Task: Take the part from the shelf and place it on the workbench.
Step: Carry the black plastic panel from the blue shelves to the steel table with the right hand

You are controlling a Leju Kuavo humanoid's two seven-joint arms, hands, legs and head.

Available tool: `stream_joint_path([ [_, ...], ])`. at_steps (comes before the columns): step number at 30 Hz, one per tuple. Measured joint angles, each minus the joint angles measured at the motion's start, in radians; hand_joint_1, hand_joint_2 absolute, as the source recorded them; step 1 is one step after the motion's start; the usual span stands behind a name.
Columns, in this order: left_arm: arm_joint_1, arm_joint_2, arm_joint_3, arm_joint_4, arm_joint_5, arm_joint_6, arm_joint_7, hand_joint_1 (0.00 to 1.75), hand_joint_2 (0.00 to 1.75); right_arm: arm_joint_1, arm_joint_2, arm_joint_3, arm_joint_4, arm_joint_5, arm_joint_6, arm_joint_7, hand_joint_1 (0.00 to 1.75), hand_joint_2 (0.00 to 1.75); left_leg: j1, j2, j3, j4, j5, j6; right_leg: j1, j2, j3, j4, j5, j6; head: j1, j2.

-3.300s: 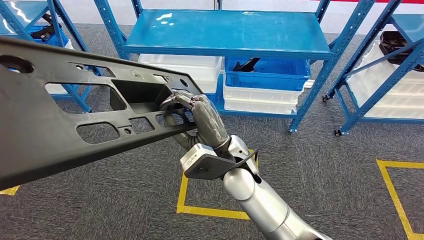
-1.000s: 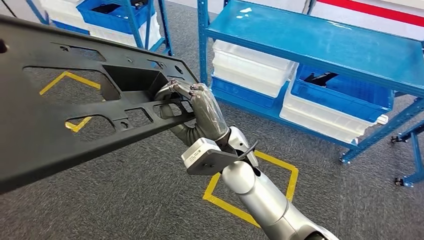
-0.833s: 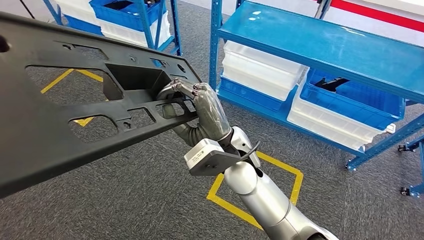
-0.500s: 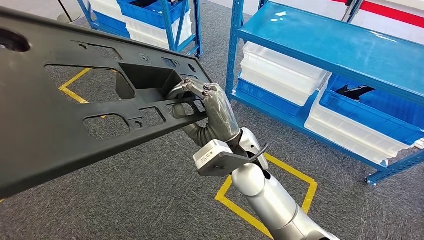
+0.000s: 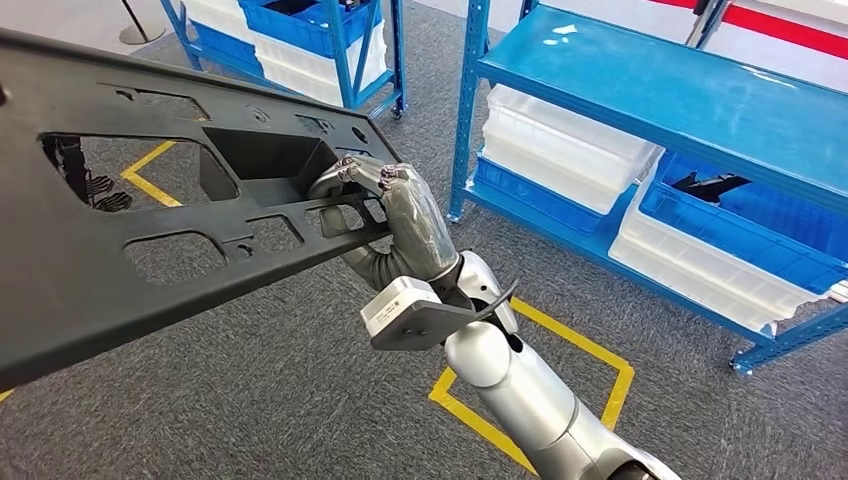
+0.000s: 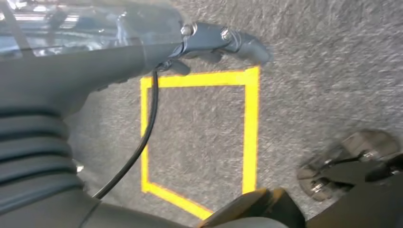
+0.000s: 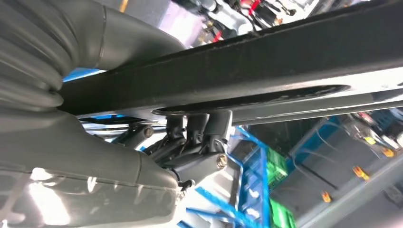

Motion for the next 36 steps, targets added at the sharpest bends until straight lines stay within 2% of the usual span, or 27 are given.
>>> stream_joint_path([
  [2, 0.001, 0.0, 0.0, 0.0, 0.0, 0.0, 0.0, 0.0, 1.75, 0.0, 0.0, 0.0, -0.001, 0.001, 0.0, 0.0, 1.75, 1.75, 0.001, -0.014, -0.003, -0.005, 0.002, 0.011, -0.001, -0.008, 0.0, -0.002, -0.003, 0.008, 0.003, 0.0],
  [4, 0.001, 0.0, 0.0, 0.0, -0.001, 0.0, 0.001, 0.0, 1.75, -0.001, 0.0, 0.0, -0.003, 0.001, 0.0, 0.0, 1.75, 1.75, 0.004, -0.026, -0.004, -0.01, 0.007, 0.024, -0.003, 0.005, -0.016, 0.036, -0.034, 0.015, 0.008, 0.0],
  [5, 0.0, 0.0, 0.0, 0.0, -0.001, 0.0, 0.001, 0.0, 1.75, -0.001, -0.001, 0.0, -0.003, 0.001, 0.0, 0.0, 1.75, 1.75, 0.006, -0.032, -0.004, -0.011, 0.008, 0.029, -0.004, 0.015, -0.038, 0.084, -0.063, 0.017, 0.012, 0.0],
  [7, -0.001, 0.0, 0.0, 0.0, -0.002, 0.0, 0.001, 0.0, 1.75, 0.001, -0.003, 0.0, -0.004, 0.001, 0.0, 0.0, 1.75, 1.75, 0.006, -0.045, -0.007, -0.011, 0.01, 0.034, -0.004, 0.025, -0.098, 0.213, -0.119, 0.018, 0.023, 0.0],
  [8, -0.001, 0.0, 0.0, 0.0, -0.002, 0.0, 0.001, 0.0, 1.75, 0.002, -0.004, 0.0, -0.004, 0.001, 0.0, 0.0, 1.75, 1.75, 0.006, -0.052, -0.007, -0.011, 0.01, 0.034, -0.004, 0.026, -0.12, 0.258, -0.129, 0.018, 0.027, 0.0],
  [9, 0.0, 0.0, 0.0, 0.0, -0.003, 0.0, 0.001, 0.0, 1.75, 0.003, -0.006, 0.0, -0.004, 0.001, 0.0, 0.0, 1.75, 1.75, 0.006, -0.059, -0.007, -0.01, 0.01, 0.035, -0.005, 0.027, -0.126, 0.269, -0.121, 0.018, 0.031, 0.0],
  [10, 0.001, 0.0, 0.0, 0.0, -0.003, 0.0, 0.002, 0.0, 1.75, 0.003, -0.007, 0.0, -0.004, 0.001, 0.0, 0.0, 1.75, 1.75, 0.007, -0.066, -0.007, -0.01, 0.01, 0.034, -0.005, 0.028, -0.114, 0.241, -0.094, 0.018, 0.035, 0.0],
  [12, 0.001, -0.002, 0.0, 0.0, -0.003, 0.0, 0.002, 0.0, 1.75, 0.002, -0.007, 0.0, -0.004, 0.001, 0.0, 0.0, 1.75, 1.75, 0.008, -0.082, -0.006, -0.009, 0.01, 0.032, -0.008, 0.048, -0.055, 0.114, -0.024, 0.017, 0.041, 0.0],
  [13, 0.0, -0.002, 0.0, 0.0, -0.003, 0.0, 0.002, 0.0, 1.75, 0.002, -0.007, 0.0, -0.005, 0.001, -0.001, 0.0, 1.75, 1.75, 0.008, -0.09, -0.008, -0.007, 0.011, 0.029, -0.009, 0.061, -0.028, 0.055, -0.004, 0.016, 0.043, 0.0],
  [14, -0.001, -0.003, 0.0, 0.0, -0.004, 0.0, 0.002, 0.0, 1.75, 0.001, -0.007, 0.0, -0.006, 0.002, -0.001, 0.0, 1.75, 1.75, 0.008, -0.096, -0.012, -0.007, 0.013, 0.024, -0.009, 0.072, -0.012, 0.019, 0.004, 0.014, 0.044, 0.0],
  [15, -0.001, -0.003, 0.0, 0.0, -0.004, 0.0, 0.002, 0.0, 1.75, 0.001, -0.007, 0.0, -0.006, 0.002, -0.001, 0.001, 1.75, 1.75, 0.008, -0.101, -0.016, -0.008, 0.016, 0.018, -0.008, 0.079, -0.006, 0.005, 0.0, 0.012, 0.044, 0.0],
  [17, 0.001, -0.003, 0.0, 0.0, -0.005, 0.0, 0.002, 0.0, 1.75, 0.0, -0.007, 0.0, -0.007, 0.003, -0.001, 0.001, 1.75, 1.75, 0.01, -0.107, -0.021, -0.012, 0.021, 0.005, -0.008, 0.073, -0.006, -0.002, 0.001, 0.005, 0.04, 0.0],
  [18, 0.002, -0.003, 0.0, 0.0, -0.005, 0.0, 0.002, 0.0, 1.75, -0.001, -0.006, 0.0, -0.008, 0.003, -0.001, 0.001, 1.75, 1.75, 0.01, -0.1, -0.022, -0.008, 0.017, 0.001, -0.01, 0.067, -0.005, -0.005, 0.003, 0.001, 0.037, 0.0],
  [19, 0.002, -0.003, 0.0, 0.0, -0.004, 0.0, 0.002, 0.0, 1.75, -0.001, -0.005, 0.0, -0.008, 0.003, -0.001, 0.001, 1.75, 1.75, 0.009, -0.088, -0.03, 0.012, 0.004, -0.002, -0.013, 0.061, -0.003, -0.007, 0.005, -0.005, 0.031, 0.0],
  [21, 0.001, -0.004, 0.0, 0.0, -0.004, 0.0, 0.001, 0.0, 1.75, -0.001, -0.004, 0.0, -0.009, 0.004, -0.001, 0.002, 1.75, 1.75, 0.007, -0.058, -0.072, 0.117, -0.053, -0.005, -0.014, 0.045, 0.0, -0.009, 0.005, -0.013, 0.016, 0.0],
  [23, -0.001, -0.004, 0.0, 0.0, -0.004, 0.0, 0.0, 0.0, 1.75, -0.001, -0.004, 0.0, -0.009, 0.004, -0.001, 0.002, 1.75, 1.75, 0.007, -0.047, -0.127, 0.247, -0.105, -0.007, -0.012, 0.03, 0.001, -0.009, 0.004, -0.017, 0.007, 0.0],
  [24, -0.001, -0.004, 0.0, 0.0, -0.003, 0.0, 0.0, 0.0, 1.75, 0.0, -0.004, 0.0, -0.009, 0.005, -0.001, 0.002, 1.75, 1.75, 0.008, -0.045, -0.137, 0.275, -0.109, -0.008, -0.011, 0.024, 0.002, -0.009, 0.003, -0.017, 0.006, 0.0],
  [25, -0.002, -0.004, 0.0, 0.0, -0.003, 0.0, 0.0, 0.0, 1.75, 0.0, -0.004, 0.0, -0.009, 0.005, -0.001, 0.002, 1.75, 1.75, 0.009, -0.044, -0.128, 0.262, -0.093, -0.008, -0.011, 0.018, 0.004, -0.008, 0.002, -0.017, 0.005, 0.0],
  [27, -0.002, -0.004, 0.0, 0.0, -0.004, 0.0, 0.002, 0.0, 1.75, -0.001, -0.003, 0.0, -0.009, 0.006, -0.001, 0.002, 1.75, 1.75, 0.01, -0.026, -0.064, 0.139, -0.03, -0.007, -0.011, 0.009, 0.01, -0.007, -0.003, -0.013, 0.002, 0.0],
  [28, -0.002, -0.004, 0.0, 0.0, -0.005, 0.0, 0.003, 0.0, 1.75, -0.001, -0.003, 0.0, -0.009, 0.006, -0.001, 0.002, 1.75, 1.75, 0.007, -0.012, -0.032, 0.073, -0.005, -0.007, -0.009, 0.006, 0.012, -0.005, -0.006, -0.01, 0.0, 0.0],
  [29, -0.003, -0.004, -0.001, 0.0, -0.005, 0.0, 0.003, 0.0, 1.75, -0.001, -0.003, 0.0, -0.009, 0.006, -0.001, 0.002, 1.75, 1.75, 0.005, -0.001, -0.01, 0.026, 0.006, -0.004, -0.006, 0.002, 0.011, -0.003, -0.008, -0.006, -0.002, 0.0],
  [30, -0.004, -0.005, -0.001, 0.0, -0.006, 0.0, 0.003, 0.0, 1.75, -0.001, -0.003, 0.0, -0.009, 0.006, -0.001, 0.002, 1.75, 1.75, 0.003, 0.005, -0.003, 0.004, 0.006, -0.002, -0.003, -0.002, 0.01, -0.002, -0.008, -0.003, -0.002, 0.0],
  [33, -0.003, -0.005, -0.001, 0.0, -0.006, 0.0, 0.003, 0.0, 1.75, -0.001, -0.003, 0.0, -0.009, 0.006, -0.001, 0.003, 1.75, 1.75, 0.001, -0.015, -0.008, -0.004, 0.004, 0.013, -0.002, -0.015, 0.007, -0.001, -0.013, 0.007, 0.003, 0.0],
  [34, -0.002, -0.005, -0.001, 0.0, -0.006, 0.0, 0.004, 0.0, 1.75, -0.001, -0.003, 0.0, -0.009, 0.006, -0.001, 0.003, 1.75, 1.75, 0.001, -0.022, -0.009, -0.006, 0.006, 0.019, -0.003, -0.008, 0.001, 0.013, -0.026, 0.011, 0.004, 0.0],
  [36, -0.004, -0.005, -0.001, -0.001, -0.006, 0.0, 0.004, 0.0, 1.75, -0.001, -0.003, 0.0, -0.01, 0.007, -0.001, 0.003, 1.75, 1.75, 0.004, -0.035, -0.009, -0.009, 0.01, 0.029, -0.004, 0.014, -0.04, 0.102, -0.079, 0.014, 0.012, 0.0],
])
